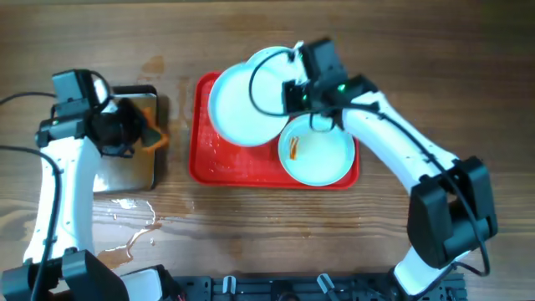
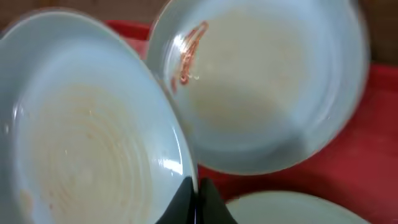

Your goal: Clean dirty plates on tray and stack at the side

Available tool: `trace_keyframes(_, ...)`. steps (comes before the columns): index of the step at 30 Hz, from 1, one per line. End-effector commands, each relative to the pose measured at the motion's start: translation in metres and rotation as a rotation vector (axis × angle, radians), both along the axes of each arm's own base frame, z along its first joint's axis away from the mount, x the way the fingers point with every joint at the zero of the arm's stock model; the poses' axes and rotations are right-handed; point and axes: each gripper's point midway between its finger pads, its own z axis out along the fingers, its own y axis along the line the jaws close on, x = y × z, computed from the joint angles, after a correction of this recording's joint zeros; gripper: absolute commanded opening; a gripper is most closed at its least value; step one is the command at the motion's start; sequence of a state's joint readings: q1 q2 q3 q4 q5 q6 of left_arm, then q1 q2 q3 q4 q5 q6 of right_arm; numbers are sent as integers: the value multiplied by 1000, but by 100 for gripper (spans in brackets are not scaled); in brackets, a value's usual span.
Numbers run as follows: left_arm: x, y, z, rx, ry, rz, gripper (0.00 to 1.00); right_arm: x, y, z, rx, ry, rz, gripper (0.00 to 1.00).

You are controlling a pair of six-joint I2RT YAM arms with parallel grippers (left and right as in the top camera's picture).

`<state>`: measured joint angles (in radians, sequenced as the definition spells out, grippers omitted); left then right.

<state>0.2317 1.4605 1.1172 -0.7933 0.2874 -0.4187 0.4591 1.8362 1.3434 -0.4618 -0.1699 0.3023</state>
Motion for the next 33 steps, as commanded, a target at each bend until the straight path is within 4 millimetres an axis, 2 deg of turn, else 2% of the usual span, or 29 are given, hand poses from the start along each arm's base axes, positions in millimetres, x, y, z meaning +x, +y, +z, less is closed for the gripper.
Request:
trace_keyframes(1,1,-40,2,-35,-22,-153,4,-24,20,-30,121,102,3,4)
trace_keyframes(5,7,-67,5,-19,-53,-231,4,-29,18,-50,132,103,-11,4)
trace_keyframes(10,13,-82,7,4,-83,-275,4,-35,15,-71,108,146,-16,4)
trace_keyframes(13,13,-91,-2,0,-62,-301,4,-37,14,-94,114,216,-77,4)
trace_keyframes(16,12,-102,-17,-7,-15,-331,4,-38,13,-106,114,244,-102,4)
trace_keyframes(22,9,-133,-42,-12,40,-419,4,-38,15,-108,87,225,-95,4)
trace_keyframes(25,10,-148,-48,-11,39,-458,4,-44,29,-105,56,183,-16,4)
trace_keyframes(29,10,-158,-58,-7,50,-483,4,-45,39,-102,-9,134,-1,4)
trace_keyframes(33,9,-155,-70,13,85,-478,4,-47,40,-102,-29,128,-4,4)
